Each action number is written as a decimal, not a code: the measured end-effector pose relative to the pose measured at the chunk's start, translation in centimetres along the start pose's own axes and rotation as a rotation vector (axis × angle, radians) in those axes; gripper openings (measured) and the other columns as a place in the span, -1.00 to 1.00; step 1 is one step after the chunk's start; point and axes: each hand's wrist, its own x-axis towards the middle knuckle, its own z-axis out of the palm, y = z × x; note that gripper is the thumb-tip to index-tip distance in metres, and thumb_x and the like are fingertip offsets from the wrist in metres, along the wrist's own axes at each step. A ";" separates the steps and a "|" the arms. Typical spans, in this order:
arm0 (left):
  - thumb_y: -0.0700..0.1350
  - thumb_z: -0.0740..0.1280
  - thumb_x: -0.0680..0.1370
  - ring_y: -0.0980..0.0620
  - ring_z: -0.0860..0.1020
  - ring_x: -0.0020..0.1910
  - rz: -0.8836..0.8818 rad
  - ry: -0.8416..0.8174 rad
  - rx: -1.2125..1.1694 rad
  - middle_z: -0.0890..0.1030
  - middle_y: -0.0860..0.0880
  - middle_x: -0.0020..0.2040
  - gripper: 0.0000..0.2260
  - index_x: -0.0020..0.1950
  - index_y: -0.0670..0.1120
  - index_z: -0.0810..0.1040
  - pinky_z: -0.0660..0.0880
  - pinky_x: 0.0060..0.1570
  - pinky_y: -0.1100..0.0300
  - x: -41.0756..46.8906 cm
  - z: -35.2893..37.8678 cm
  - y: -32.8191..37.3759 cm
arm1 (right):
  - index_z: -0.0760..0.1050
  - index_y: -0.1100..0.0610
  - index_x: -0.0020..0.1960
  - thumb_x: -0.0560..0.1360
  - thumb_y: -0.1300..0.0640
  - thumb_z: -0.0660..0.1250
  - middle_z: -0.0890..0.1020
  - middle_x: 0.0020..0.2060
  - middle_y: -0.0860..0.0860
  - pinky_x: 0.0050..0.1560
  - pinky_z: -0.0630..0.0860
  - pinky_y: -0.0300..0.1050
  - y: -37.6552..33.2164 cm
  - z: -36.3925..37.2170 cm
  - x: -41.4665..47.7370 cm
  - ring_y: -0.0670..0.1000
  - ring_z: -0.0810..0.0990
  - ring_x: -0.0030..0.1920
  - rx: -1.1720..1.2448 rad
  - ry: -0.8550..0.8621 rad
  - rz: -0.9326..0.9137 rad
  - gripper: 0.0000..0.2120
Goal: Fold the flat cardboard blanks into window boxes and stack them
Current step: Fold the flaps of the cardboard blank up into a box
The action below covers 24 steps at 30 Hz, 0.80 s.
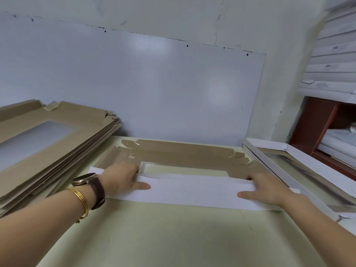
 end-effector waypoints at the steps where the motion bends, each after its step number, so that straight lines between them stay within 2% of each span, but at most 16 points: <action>1: 0.46 0.22 0.39 0.01 0.46 -0.20 0.013 0.022 0.014 0.52 0.04 -0.16 -0.49 -0.15 0.00 0.38 0.33 -0.27 0.14 -0.1 0.3 -0.1 | 0.47 -0.02 -0.02 0.32 -0.30 0.45 0.56 -0.10 -0.12 -0.10 0.47 -0.11 0.0 0.2 0.1 -0.06 0.52 -0.05 0.004 0.002 0.000 -0.57; 3: 0.46 0.17 0.42 -0.05 0.50 -0.05 0.041 0.087 0.088 0.55 0.02 -0.04 -0.50 -0.09 0.02 0.32 0.30 -0.17 0.12 -0.3 1.0 0.0 | 0.42 -0.06 0.12 0.31 -0.35 0.41 0.52 0.05 -0.12 0.09 0.47 -0.02 0.1 0.6 0.2 -0.02 0.49 0.09 -0.001 0.010 0.018 -0.47; 5: 0.46 0.13 0.43 -0.03 0.45 0.11 0.048 0.155 0.163 0.49 0.06 0.08 -0.48 0.05 0.03 0.32 0.27 -0.03 0.09 -0.7 1.7 0.3 | 0.32 -0.15 0.31 0.33 -0.40 0.34 0.43 0.23 -0.15 0.24 0.37 0.06 0.0 1.2 0.1 0.02 0.39 0.28 -0.105 0.022 0.059 -0.35; 7: 0.41 0.14 0.47 0.00 0.36 0.18 0.073 0.206 0.155 0.40 0.08 0.16 -0.47 0.24 0.05 0.32 0.23 0.10 0.11 -1.1 2.3 0.7 | 0.24 -0.16 0.40 0.38 -0.39 0.28 0.35 0.32 -0.12 0.28 0.24 0.04 -0.2 2.1 0.0 0.01 0.27 0.37 -0.243 0.058 0.066 -0.33; 9: 0.26 0.20 0.54 -0.01 0.32 0.24 0.148 0.263 0.088 0.35 0.05 0.24 -0.53 0.36 0.04 0.30 0.22 0.15 0.14 -1.5 2.7 1.3 | 0.21 -0.14 0.40 0.45 -0.31 0.26 0.28 0.37 -0.06 0.29 0.16 0.02 -0.5 3.0 -0.3 0.02 0.17 0.40 -0.240 0.101 0.045 -0.40; 11: 0.00 0.25 0.57 -0.04 0.34 0.28 0.261 0.299 -0.003 0.35 -0.01 0.32 -0.61 0.39 -0.03 0.34 0.25 0.20 0.16 -1.7 3.0 2.3 | 0.18 -0.09 0.43 0.53 -0.17 0.24 0.19 0.43 -0.01 0.33 0.16 0.01 -1.4 3.9 -0.7 0.05 0.09 0.43 -0.197 0.128 0.031 -0.47; 13: -0.25 0.19 0.52 -0.05 0.36 0.32 0.352 0.265 -0.128 0.37 -0.06 0.35 -0.57 0.40 -0.11 0.38 0.27 0.29 0.18 -1.8 3.0 3.7 | 0.12 -0.07 0.50 0.57 -0.02 0.20 0.14 0.47 0.01 0.37 0.17 -0.03 -2.9 4.8 -1.3 0.07 0.07 0.46 -0.181 0.161 0.004 -0.46; 14: -0.30 0.15 0.50 -0.02 0.35 0.35 0.369 0.227 -0.172 0.37 -0.06 0.37 -0.54 0.41 -0.12 0.37 0.24 0.34 0.21 -1.9 3.0 4.5 | 0.10 -0.08 0.52 0.59 0.03 0.17 0.13 0.48 0.01 0.39 0.16 -0.05 -3.9 5.2 -1.6 0.06 0.06 0.47 -0.154 0.180 -0.024 -0.47; 16: -0.27 0.10 0.55 0.03 0.30 0.40 0.357 0.158 -0.202 0.33 -0.03 0.43 -0.55 0.45 -0.10 0.33 0.15 0.39 0.24 -1.8 3.5 6.1 | 0.09 -0.09 0.53 0.63 0.02 0.09 0.10 0.52 0.00 0.44 0.09 -0.07 -6.4 6.2 -2.0 0.03 0.02 0.51 -0.063 0.186 -0.087 -0.51; 18: -0.12 0.06 0.64 0.07 0.18 0.48 0.301 0.083 -0.160 0.24 0.01 0.50 -0.59 0.51 -0.04 0.24 0.08 0.43 0.09 -1.6 4.2 7.7 | 0.08 -0.09 0.55 0.65 -0.08 0.01 0.03 0.56 -0.03 0.49 -0.03 -0.07 -9.0 7.1 -2.4 -0.01 -0.07 0.55 0.023 0.145 -0.145 -0.52; 21: 0.14 -0.08 0.66 0.10 -0.05 0.55 0.212 -0.065 -0.132 0.03 0.10 0.58 -0.52 0.58 0.07 0.04 -0.12 0.48 -0.15 -1.5 5.0 9.5 | -0.01 -0.08 0.58 0.65 -0.19 -0.09 -0.06 0.58 -0.08 0.50 -0.18 -0.12 -12.7 8.5 -2.6 -0.07 -0.20 0.56 0.070 0.075 -0.238 -0.46; 24: 0.17 -0.14 0.66 0.09 -0.14 0.56 0.188 -0.106 -0.131 -0.05 0.12 0.59 -0.51 0.58 0.10 -0.08 -0.22 0.47 -0.17 -1.5 5.5 10.2 | -0.07 0.00 0.59 0.65 -0.19 -0.14 -0.08 0.58 -0.08 0.51 -0.25 -0.14 -14.8 9.5 -2.4 -0.11 -0.24 0.55 0.070 0.003 -0.294 -0.43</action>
